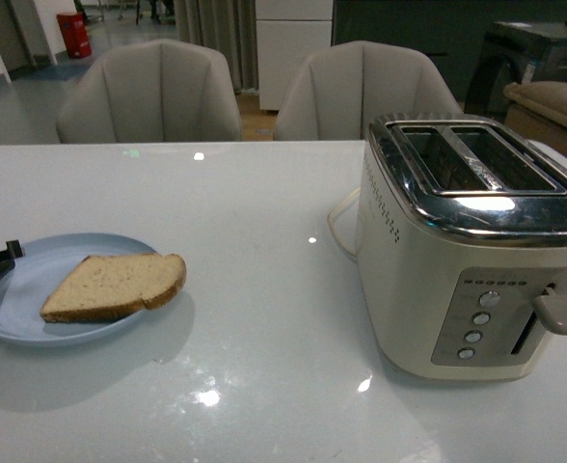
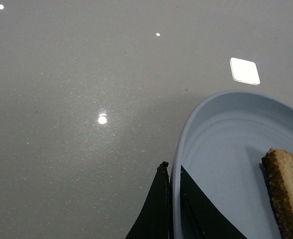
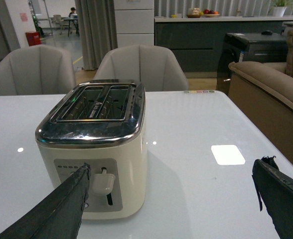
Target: Left arm holds plate, right arm toasts bread
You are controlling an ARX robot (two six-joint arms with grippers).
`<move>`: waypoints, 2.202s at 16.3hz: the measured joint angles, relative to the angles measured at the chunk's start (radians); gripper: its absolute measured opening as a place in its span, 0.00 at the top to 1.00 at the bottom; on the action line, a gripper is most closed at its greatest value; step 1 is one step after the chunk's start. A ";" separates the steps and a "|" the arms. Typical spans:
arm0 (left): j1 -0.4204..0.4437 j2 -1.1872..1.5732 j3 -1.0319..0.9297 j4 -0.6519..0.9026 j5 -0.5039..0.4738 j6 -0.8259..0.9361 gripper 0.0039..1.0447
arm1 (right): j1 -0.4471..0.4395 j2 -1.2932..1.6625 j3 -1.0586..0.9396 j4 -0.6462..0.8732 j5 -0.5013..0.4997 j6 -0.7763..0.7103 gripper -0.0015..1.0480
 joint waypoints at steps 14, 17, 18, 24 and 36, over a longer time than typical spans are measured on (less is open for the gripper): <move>-0.222 -0.499 0.011 -0.398 -0.187 -0.306 0.97 | 0.000 0.000 0.000 0.000 0.000 0.000 0.06; -0.282 -0.594 0.024 -0.464 -0.231 -0.416 0.97 | 0.000 0.000 0.000 0.000 0.000 0.000 0.06; -0.294 -0.617 0.026 -0.494 -0.236 -0.447 0.97 | 0.000 0.000 0.000 0.000 0.000 0.000 0.06; -0.341 -0.650 0.001 -0.472 -0.235 -0.554 0.97 | 0.000 0.000 0.000 0.000 0.000 0.000 0.06; -0.379 -0.643 -0.001 -0.439 -0.260 -0.470 0.97 | 0.000 0.000 0.000 0.000 0.000 0.000 0.06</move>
